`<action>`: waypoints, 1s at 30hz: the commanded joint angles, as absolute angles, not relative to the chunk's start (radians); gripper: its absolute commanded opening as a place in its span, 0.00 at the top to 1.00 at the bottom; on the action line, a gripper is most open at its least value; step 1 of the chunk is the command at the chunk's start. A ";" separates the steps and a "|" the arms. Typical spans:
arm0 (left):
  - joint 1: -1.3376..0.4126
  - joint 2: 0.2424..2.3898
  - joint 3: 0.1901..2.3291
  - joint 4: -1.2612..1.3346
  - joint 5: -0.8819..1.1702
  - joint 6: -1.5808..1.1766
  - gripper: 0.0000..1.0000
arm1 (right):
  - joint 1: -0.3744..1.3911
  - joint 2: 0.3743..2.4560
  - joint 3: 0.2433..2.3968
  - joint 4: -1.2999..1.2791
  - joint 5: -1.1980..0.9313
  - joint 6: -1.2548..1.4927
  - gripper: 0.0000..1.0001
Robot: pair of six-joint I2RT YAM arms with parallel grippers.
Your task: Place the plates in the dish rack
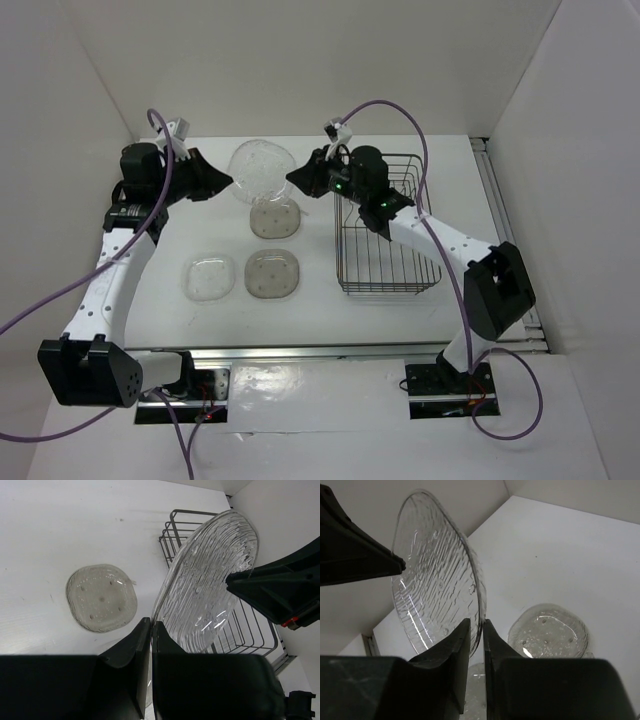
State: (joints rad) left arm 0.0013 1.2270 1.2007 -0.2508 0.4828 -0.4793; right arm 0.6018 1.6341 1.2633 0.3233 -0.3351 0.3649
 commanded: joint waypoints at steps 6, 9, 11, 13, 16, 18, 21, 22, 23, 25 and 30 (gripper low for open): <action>-0.003 1.210 1.201 -0.173 0.540 -0.515 1.00 | 0.607 1.644 1.305 0.414 -0.273 0.422 1.00; -0.003 1.210 1.201 -0.164 0.540 -0.515 1.00 | 0.617 1.635 1.295 0.423 -0.218 0.434 1.00; -0.003 1.210 1.192 -0.164 0.531 -0.515 0.61 | 0.626 1.626 1.295 0.387 -0.102 0.434 1.00; -0.003 1.198 1.183 -0.164 0.520 -0.525 0.25 | 0.637 1.617 1.310 0.309 -0.002 0.425 1.00; -0.003 1.189 1.183 -0.164 0.511 -0.525 0.00 | 0.637 1.594 1.350 0.185 0.239 0.399 1.00; -0.003 1.180 1.183 -0.164 0.511 -0.525 0.00 | 0.637 1.569 1.384 0.125 0.424 0.387 1.00; -0.003 1.180 1.192 -0.187 0.468 -0.525 0.00 | 0.637 1.534 1.413 0.011 0.593 0.377 1.00; -0.003 1.180 1.192 -0.199 0.468 -0.525 0.00 | 0.637 1.523 1.426 -0.011 0.685 0.364 1.00; -0.003 1.180 1.201 -0.199 0.457 -0.525 0.00 | 0.637 1.514 1.436 -0.065 0.739 0.364 1.00; -0.003 1.180 1.201 -0.221 0.448 -0.525 0.00 | 0.637 1.503 1.466 -0.122 0.864 0.364 1.00; -0.003 1.189 1.210 -0.221 0.439 -0.525 0.00 | 0.658 1.482 1.462 -0.259 1.092 0.364 1.00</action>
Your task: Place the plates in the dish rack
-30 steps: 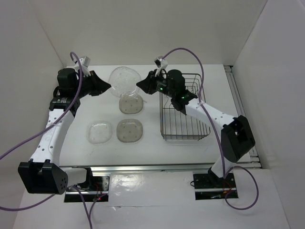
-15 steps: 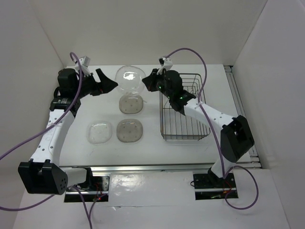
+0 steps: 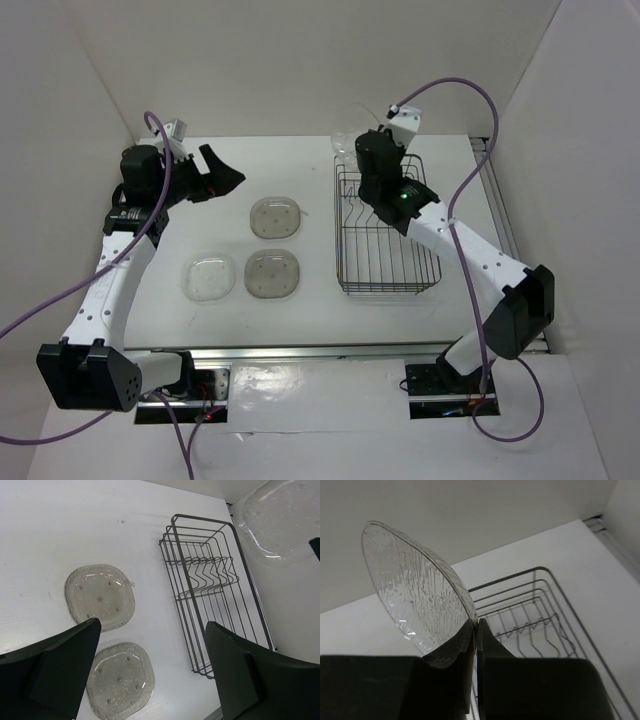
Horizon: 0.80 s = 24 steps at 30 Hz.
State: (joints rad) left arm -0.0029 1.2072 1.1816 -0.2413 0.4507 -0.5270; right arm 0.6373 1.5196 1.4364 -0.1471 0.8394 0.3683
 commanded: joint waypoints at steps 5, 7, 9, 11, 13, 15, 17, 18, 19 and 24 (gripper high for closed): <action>-0.003 1.189 1.210 -0.221 0.439 -0.525 0.00 | 0.658 1.451 1.404 -0.288 1.184 0.373 1.00; -0.003 1.198 1.210 -0.221 0.439 -0.525 0.00 | 0.646 1.463 1.404 -0.304 1.184 0.373 1.00; -0.003 1.198 1.210 -0.221 0.439 -0.525 0.00 | 0.624 1.477 1.416 -0.337 1.175 0.382 1.00; -0.003 1.198 1.210 -0.230 0.439 -0.525 0.00 | 0.624 1.489 1.416 -0.347 1.164 0.382 1.00; -0.003 1.198 1.210 -0.230 0.439 -0.525 0.00 | 0.624 1.512 1.407 -0.347 1.173 0.403 1.00; -0.003 1.207 1.210 -0.230 0.448 -0.525 0.00 | 0.624 1.531 1.407 -0.370 1.173 0.413 1.00; -0.003 1.207 1.210 -0.230 0.448 -0.525 0.00 | 0.624 1.566 1.416 -0.403 1.184 0.466 1.00; -0.003 1.207 1.210 -0.230 0.448 -0.525 0.00 | 0.624 1.578 1.416 -0.432 1.193 0.486 1.00; -0.003 1.207 1.210 -0.230 0.448 -0.525 0.00 | 0.633 1.601 1.428 -0.442 1.193 0.515 1.00; -0.003 1.207 1.210 -0.230 0.448 -0.525 0.00 | 0.663 1.669 1.472 -0.511 1.239 0.616 1.00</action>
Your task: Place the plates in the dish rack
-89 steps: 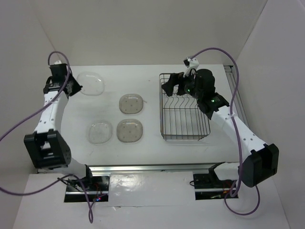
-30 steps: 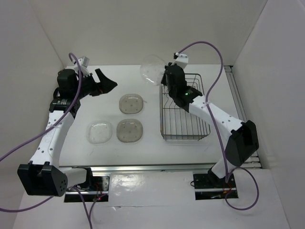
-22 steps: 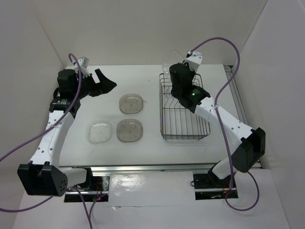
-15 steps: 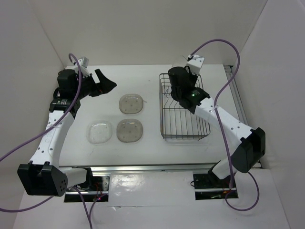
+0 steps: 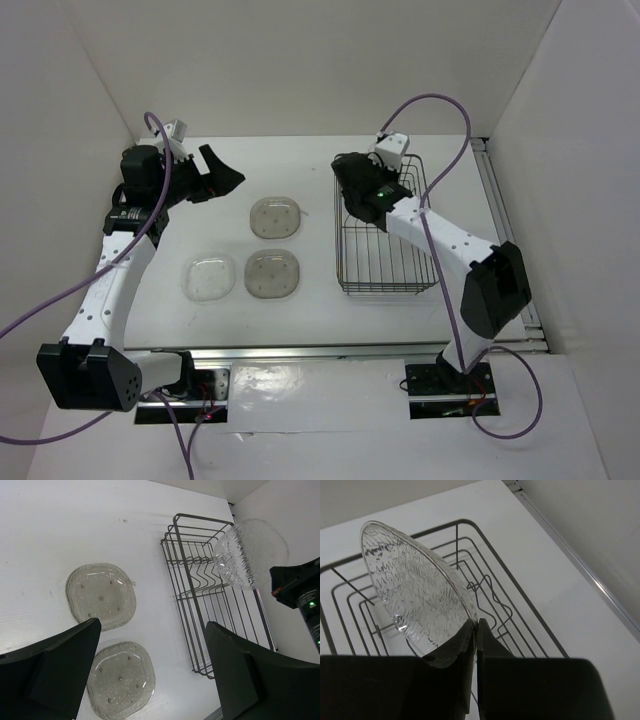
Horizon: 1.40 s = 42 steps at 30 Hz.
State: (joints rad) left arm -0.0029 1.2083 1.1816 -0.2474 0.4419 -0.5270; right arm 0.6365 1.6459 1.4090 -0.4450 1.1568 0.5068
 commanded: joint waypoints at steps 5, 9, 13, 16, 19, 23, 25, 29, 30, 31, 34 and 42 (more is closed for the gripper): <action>-0.003 1.207 1.210 -0.230 0.457 -0.525 0.00 | 0.683 1.744 1.557 -0.646 1.276 0.764 1.00; -0.003 1.216 1.210 -0.230 0.466 -0.525 0.00 | 0.692 1.778 1.589 -0.696 1.276 0.807 1.00; -0.003 1.216 1.210 -0.230 0.466 -0.525 0.00 | 0.701 1.824 1.641 -0.808 1.310 0.900 1.00; -0.003 1.216 1.210 -0.230 0.477 -0.534 0.00 | 0.701 1.853 1.678 -0.870 1.322 0.972 1.00; -0.003 1.216 1.210 -0.230 0.477 -0.534 0.00 | 0.701 1.876 1.707 -0.923 1.333 1.025 1.00; -0.003 1.216 1.210 -0.230 0.486 -0.534 0.00 | 0.701 1.907 1.726 -0.974 1.333 1.078 1.00; -0.003 1.216 1.210 -0.230 0.486 -0.534 0.00 | 0.701 1.907 1.735 -0.994 1.333 1.088 1.00; -0.003 1.216 1.210 -0.221 0.486 -0.534 0.00 | 0.701 1.916 1.735 -0.985 1.333 1.097 1.00; -0.003 1.216 1.210 -0.221 0.486 -0.534 0.00 | 0.701 1.916 1.724 -0.970 1.333 1.097 1.00; -0.003 1.216 1.210 -0.221 0.486 -0.534 0.00 | 0.701 1.916 1.715 -0.959 1.322 1.077 1.00; -0.003 1.216 1.210 -0.221 0.486 -0.534 0.00 | 0.701 1.934 1.715 -0.959 1.322 1.077 1.00; -0.003 1.226 1.210 -0.221 0.495 -0.534 0.00 | 0.701 1.956 1.724 -0.913 1.302 1.045 1.00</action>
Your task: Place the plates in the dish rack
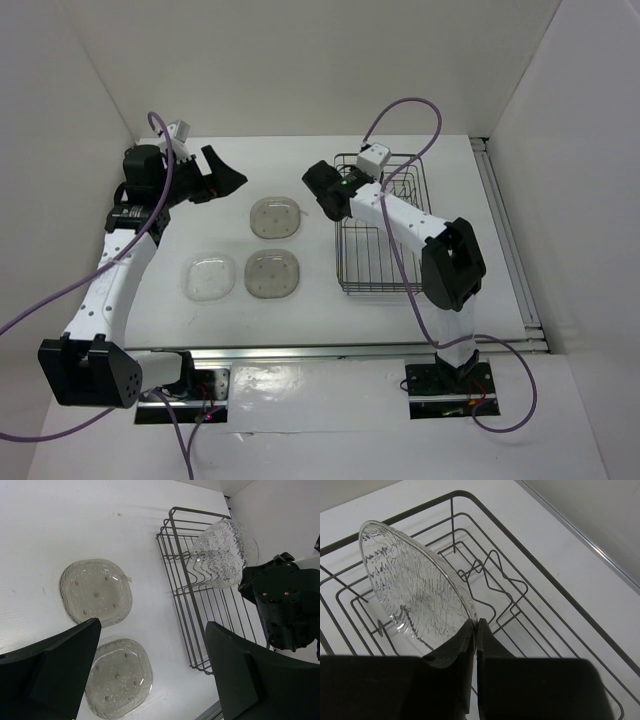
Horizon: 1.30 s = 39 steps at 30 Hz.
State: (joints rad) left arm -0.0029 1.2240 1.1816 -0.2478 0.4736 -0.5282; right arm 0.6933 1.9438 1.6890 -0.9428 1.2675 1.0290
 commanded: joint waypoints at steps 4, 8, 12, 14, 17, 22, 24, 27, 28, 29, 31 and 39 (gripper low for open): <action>-0.003 1.226 1.210 -0.221 0.495 -0.534 0.00 | 0.701 1.976 1.724 -0.913 1.302 1.034 1.00; -0.003 1.226 1.210 -0.221 0.495 -0.534 0.00 | 0.701 1.976 1.715 -0.861 1.292 0.982 1.00; -0.003 1.226 1.210 -0.221 0.495 -0.534 0.00 | 0.701 1.976 1.704 -0.810 1.272 0.948 0.97; -0.003 1.216 1.210 -0.221 0.495 -0.534 0.00 | 0.701 1.976 1.704 -0.810 1.272 0.948 0.97; -0.003 1.216 1.210 -0.221 0.495 -0.534 0.00 | 0.701 1.996 1.704 -0.821 1.272 0.948 0.96; -0.003 1.216 1.210 -0.221 0.495 -0.534 0.00 | 0.701 2.005 1.713 -0.809 1.262 0.937 0.92; -0.003 1.216 1.210 -0.221 0.495 -0.534 0.00 | 0.701 2.005 1.713 -0.795 1.253 0.925 0.91; -0.003 1.216 1.210 -0.221 0.495 -0.534 0.00 | 0.701 2.016 1.723 -0.784 1.253 0.907 0.91; -0.003 1.216 1.210 -0.221 0.495 -0.534 0.00 | 0.701 2.016 1.723 -0.773 1.253 0.893 0.89; -0.003 1.216 1.210 -0.221 0.495 -0.534 0.00 | 0.701 2.025 1.732 -0.773 1.253 0.893 0.84; -0.003 1.216 1.210 -0.221 0.495 -0.534 0.00 | 0.701 2.034 1.741 -0.773 1.253 0.882 0.82; -0.003 1.216 1.210 -0.221 0.486 -0.534 0.00 | 0.701 2.045 1.752 -0.706 1.244 0.816 0.63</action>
State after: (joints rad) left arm -0.0029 1.2266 1.1816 -0.2478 0.4767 -0.5285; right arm 0.6960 2.0388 1.7039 -0.7776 1.2148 0.8425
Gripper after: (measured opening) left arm 0.999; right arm 0.373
